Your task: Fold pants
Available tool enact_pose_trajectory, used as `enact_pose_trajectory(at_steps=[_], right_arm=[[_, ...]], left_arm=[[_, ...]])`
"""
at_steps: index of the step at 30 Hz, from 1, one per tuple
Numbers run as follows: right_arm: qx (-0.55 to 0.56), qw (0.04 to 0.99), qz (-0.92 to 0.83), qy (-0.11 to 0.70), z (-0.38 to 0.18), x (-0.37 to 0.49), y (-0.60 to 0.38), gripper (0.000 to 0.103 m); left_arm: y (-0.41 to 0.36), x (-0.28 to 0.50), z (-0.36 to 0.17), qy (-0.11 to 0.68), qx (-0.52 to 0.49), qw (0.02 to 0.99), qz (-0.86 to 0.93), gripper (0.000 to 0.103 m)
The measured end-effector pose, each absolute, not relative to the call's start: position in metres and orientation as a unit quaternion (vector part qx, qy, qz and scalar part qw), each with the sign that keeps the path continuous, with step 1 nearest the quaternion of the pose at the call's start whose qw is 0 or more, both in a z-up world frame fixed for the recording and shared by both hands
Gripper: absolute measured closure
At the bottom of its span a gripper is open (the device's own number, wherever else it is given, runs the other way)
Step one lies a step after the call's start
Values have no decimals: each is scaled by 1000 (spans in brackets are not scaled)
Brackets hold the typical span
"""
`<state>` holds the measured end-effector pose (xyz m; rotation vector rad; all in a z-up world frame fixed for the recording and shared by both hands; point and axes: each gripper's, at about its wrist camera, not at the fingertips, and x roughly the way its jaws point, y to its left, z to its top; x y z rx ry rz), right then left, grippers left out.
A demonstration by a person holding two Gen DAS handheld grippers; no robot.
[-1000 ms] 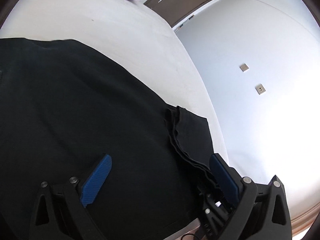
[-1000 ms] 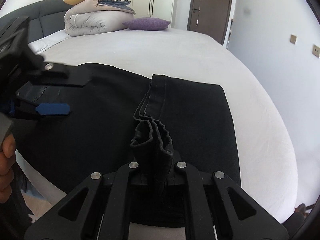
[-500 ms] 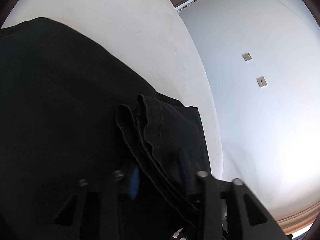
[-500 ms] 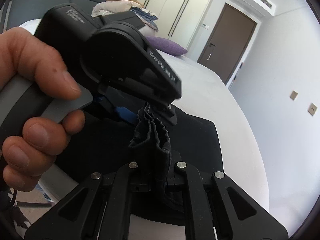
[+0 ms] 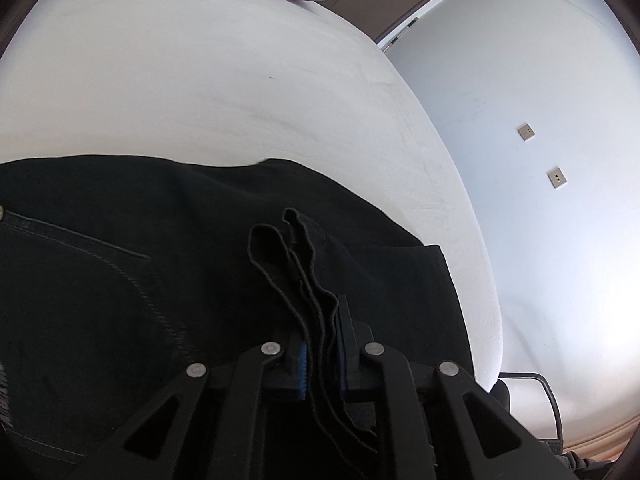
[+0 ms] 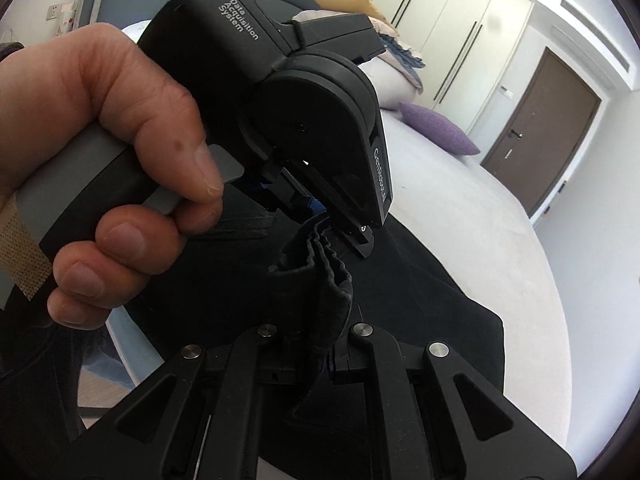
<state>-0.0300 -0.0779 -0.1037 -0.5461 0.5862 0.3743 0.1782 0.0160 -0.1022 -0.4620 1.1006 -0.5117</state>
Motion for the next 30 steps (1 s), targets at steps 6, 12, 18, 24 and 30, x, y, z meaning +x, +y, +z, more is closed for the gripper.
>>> enact_pose_trajectory(at_steps=[6,12,18,24,30], right_arm=[[-265,891,206,306,-124,-24,-48,96],[-225,882,215,353,-138,-11,-42,94],[-102,866,290,395,-116,-33,-91,87],[70,859,295,412,-99,-12,-187,51],[230,825,296,422,-82,84,-287,45]], left_arm=[[42,182,-121,520,-216,797,-218,91],[27,178,-128,510,-205,807,-214,84],[26,161,-87,456,-123,875,-109,43],[-15,122,-78,426,30,901,-80,43],[-22,101,-120,445,114,886,-67,42]])
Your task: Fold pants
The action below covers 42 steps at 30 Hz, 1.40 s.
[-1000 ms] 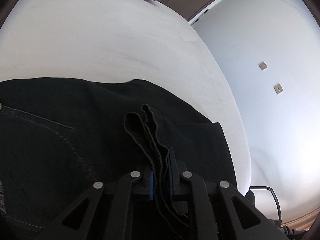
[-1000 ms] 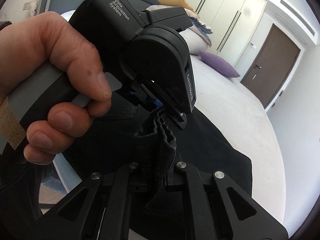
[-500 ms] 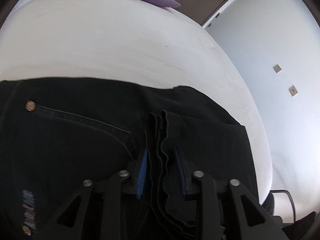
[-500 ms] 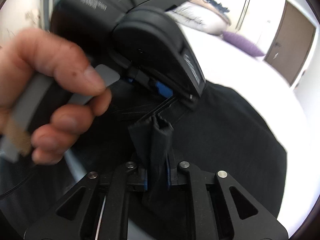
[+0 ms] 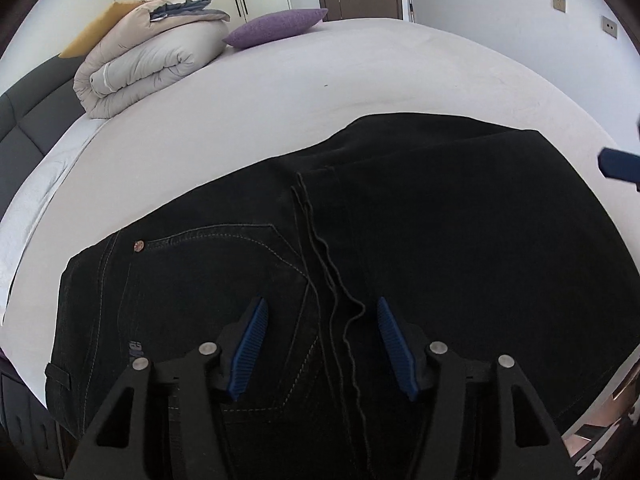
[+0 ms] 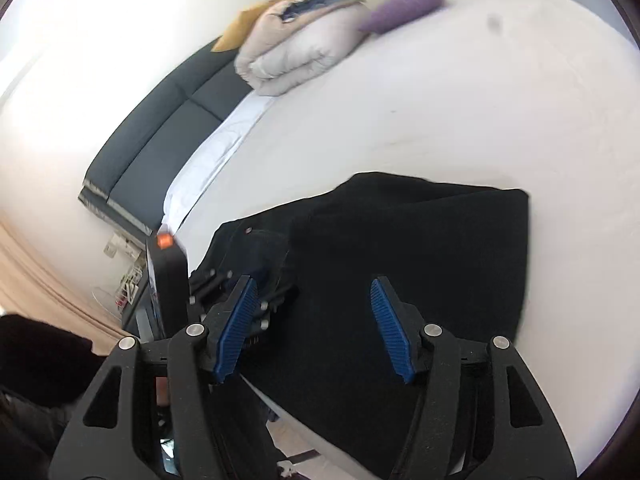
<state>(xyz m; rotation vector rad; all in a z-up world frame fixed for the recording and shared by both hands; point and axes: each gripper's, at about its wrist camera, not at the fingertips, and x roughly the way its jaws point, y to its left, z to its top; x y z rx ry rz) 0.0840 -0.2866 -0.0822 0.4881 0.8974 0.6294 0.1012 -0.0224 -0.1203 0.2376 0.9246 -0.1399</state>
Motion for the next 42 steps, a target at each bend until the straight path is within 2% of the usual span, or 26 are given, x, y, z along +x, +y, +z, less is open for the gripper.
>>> enact_pose_trajectory(at_steps=[1,4,9,11,14,25,30,33,36,38,40,42], right_arm=[[245,819,299,425,-88,98,-288,46],[295,785,285,465,-119,133,-299,70],[369,737,280,492,-169,207,-309,71],[404,719,271,496,-192,220,-325,84],[404,716,277,498,-212,226,-316,85],[350,708,301,534,-188,114,-282,85],[351,723,290,519,-190,104,-279,86],[328,737,286,517,-187,101,-272,89],[334,737,286,514,-185,93,-276,90],[334,739,287,510,-188,92,-276,90],[336,740,288,507,-189,89,-277,90],[338,740,289,504,-189,88,-277,90]], left_arm=[[-25,103,-121,446,113,885,-65,42],[-15,102,-127,455,104,882,-64,41],[-12,118,-130,455,99,883,-60,41],[-13,118,-129,455,99,883,-58,41],[-14,112,-128,454,97,884,-58,41],[-13,106,-128,449,90,887,-54,41],[-8,103,-127,447,79,889,-54,41],[2,99,-121,443,44,894,-61,42],[29,82,-105,427,-32,901,-64,42],[60,65,-93,400,-113,908,-50,35],[104,41,-82,355,-208,911,-17,17],[145,19,-78,314,-282,906,26,10]])
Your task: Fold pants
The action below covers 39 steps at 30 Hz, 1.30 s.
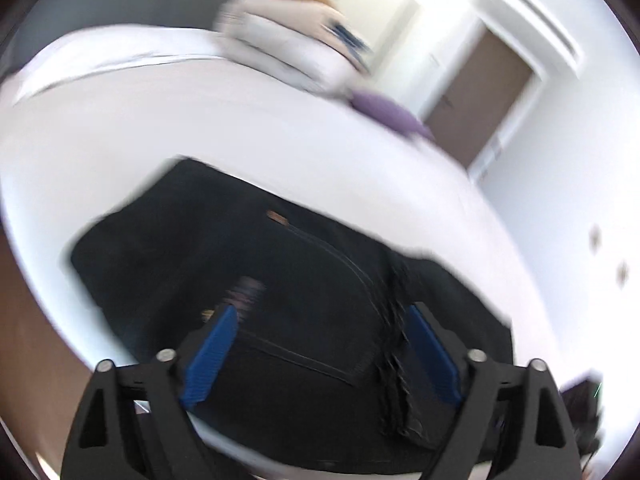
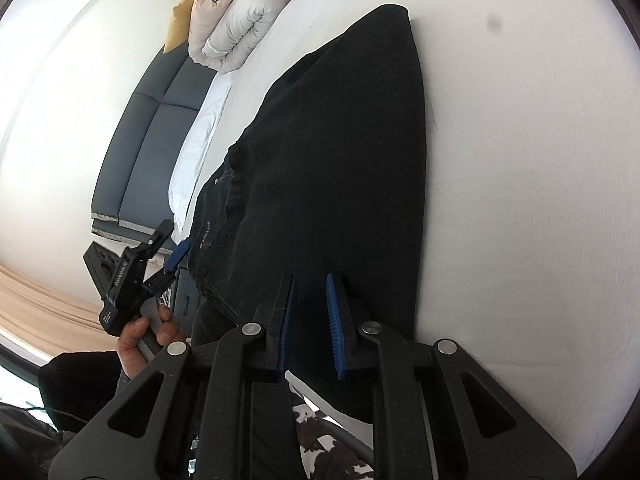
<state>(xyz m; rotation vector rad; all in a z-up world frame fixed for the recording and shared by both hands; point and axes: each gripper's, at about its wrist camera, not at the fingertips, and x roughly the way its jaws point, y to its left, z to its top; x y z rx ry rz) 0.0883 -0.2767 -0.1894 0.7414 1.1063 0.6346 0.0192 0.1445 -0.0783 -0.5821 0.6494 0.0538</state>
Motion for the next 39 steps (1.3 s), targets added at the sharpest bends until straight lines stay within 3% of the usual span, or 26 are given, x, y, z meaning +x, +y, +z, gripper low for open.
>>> enact_pose_trajectory(at_steps=[5,13,21,27,39], right_arm=[[345,739,291,500,-194,89,-279,90],[347,739,282,504,-191,87,-282,90],[349,738,281,504,-190,86,-284,90],[349,738,281,504,-191,85,-283,90],[348,739,282,504,-190,86,-283,90]], left_arm=[[237,-28,-98,235,-466,848,94,10],[265,-36,-156,245,-574,776,88,10],[265,-31,-165,225,-606,760,66,10],[265,-33,-153,213,-589,776,68,21],[263,-6,-168,246,-596,764,14,21]])
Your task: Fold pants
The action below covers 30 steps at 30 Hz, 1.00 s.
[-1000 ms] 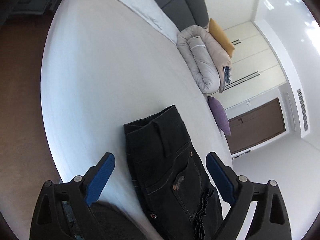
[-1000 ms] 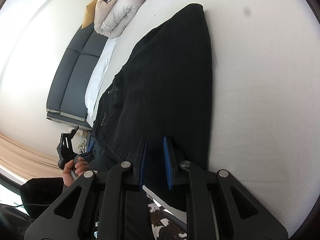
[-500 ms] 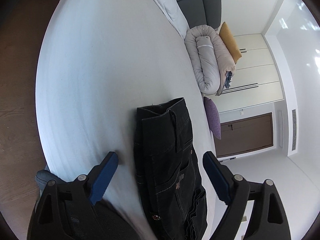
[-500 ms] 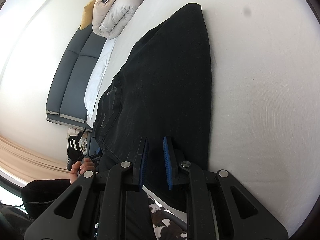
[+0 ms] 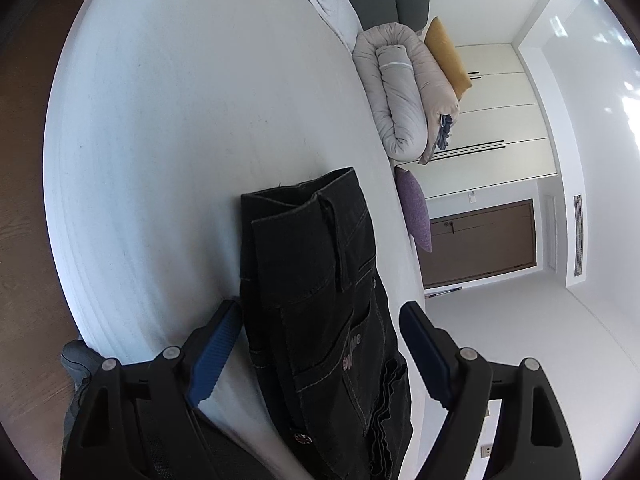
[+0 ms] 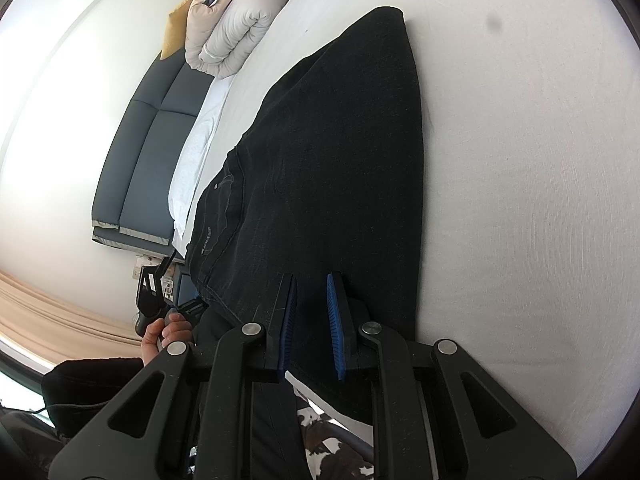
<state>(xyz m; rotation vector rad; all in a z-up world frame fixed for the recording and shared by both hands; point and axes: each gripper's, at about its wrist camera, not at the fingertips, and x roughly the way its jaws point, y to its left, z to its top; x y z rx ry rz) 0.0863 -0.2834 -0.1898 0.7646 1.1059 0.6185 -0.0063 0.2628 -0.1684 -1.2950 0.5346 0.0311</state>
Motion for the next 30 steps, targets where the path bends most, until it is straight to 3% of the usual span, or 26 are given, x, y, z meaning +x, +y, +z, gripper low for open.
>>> enact_pose_trajectory(at_steps=[8,14,19,23,27,30], right_arm=[[346,740,284,502,-187,84,-288,90],[342,742,281,504,-185,82,-289,90],[342,743,275,505,-184,81,-291,90],[339,745,273,506,-182,80,-290,90],[338,747,274,503,-180,79,-290,90],[320,762,263,498,-161,80,-287,83]], left_arm=[[272,0,-175,206,-647,733,-24,24],[277,10,-183,200,-665,719,-30,50],[277,11,-185,197,-671,714,-34,83],[261,18,-148,213,-584,783,-17,88],[212,29,-81,231,-433,871,-32,88],[161,37,-48,246,-320,913,-57,88]])
